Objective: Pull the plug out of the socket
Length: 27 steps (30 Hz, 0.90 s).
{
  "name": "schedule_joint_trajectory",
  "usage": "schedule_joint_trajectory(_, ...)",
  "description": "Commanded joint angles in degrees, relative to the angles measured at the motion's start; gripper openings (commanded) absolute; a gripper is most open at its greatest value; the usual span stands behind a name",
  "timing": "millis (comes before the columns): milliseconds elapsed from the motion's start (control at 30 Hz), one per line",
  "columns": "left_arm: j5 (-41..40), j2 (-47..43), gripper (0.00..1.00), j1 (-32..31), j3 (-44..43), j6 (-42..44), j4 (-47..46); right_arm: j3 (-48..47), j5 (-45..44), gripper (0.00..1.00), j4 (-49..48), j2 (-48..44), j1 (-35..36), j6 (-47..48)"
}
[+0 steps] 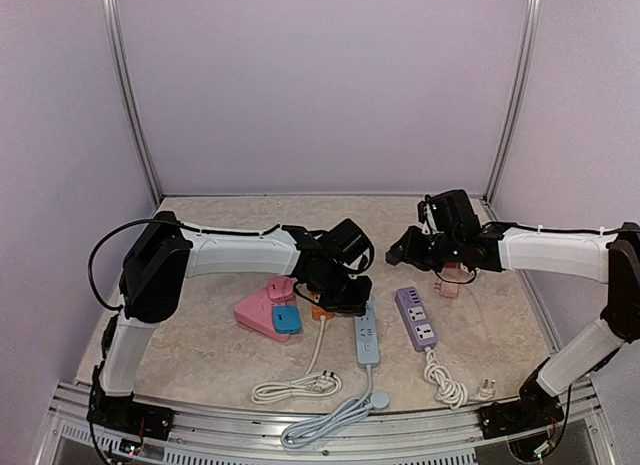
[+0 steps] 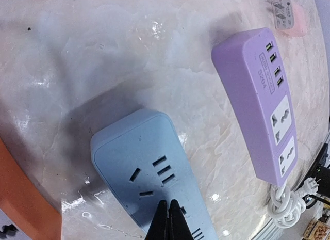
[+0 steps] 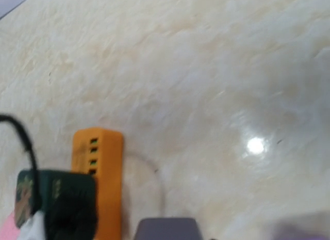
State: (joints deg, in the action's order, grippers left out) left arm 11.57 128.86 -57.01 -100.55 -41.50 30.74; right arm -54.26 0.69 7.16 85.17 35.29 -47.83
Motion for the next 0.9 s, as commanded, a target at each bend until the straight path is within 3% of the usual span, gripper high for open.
schedule_joint_trajectory(0, -3.62, 1.33, 0.0, -0.95, -5.42, 4.22, 9.52, 1.56, 9.45, 0.03, -5.37, 1.85, -4.97, 4.01)
schedule_joint_trajectory(267, -4.63, -3.54, 0.0, -1.29, -6.84, 4.49, 11.83, -1.12, 15.34, 0.03, -9.01, 9.63, -9.79, 6.54)
schedule_joint_trajectory(667, -9.21, -15.82, 0.0, 3.02, 4.17, 0.73, 15.8, -1.39, 17.9, 0.07, -13.31, 17.15, -11.92, 7.26)
schedule_joint_trajectory(867, -13.36, -18.45, 0.0, 5.08, 4.99, -0.4, 19.21, -0.68, 17.82, 0.1, -14.57, 18.32, -12.35, 6.88)
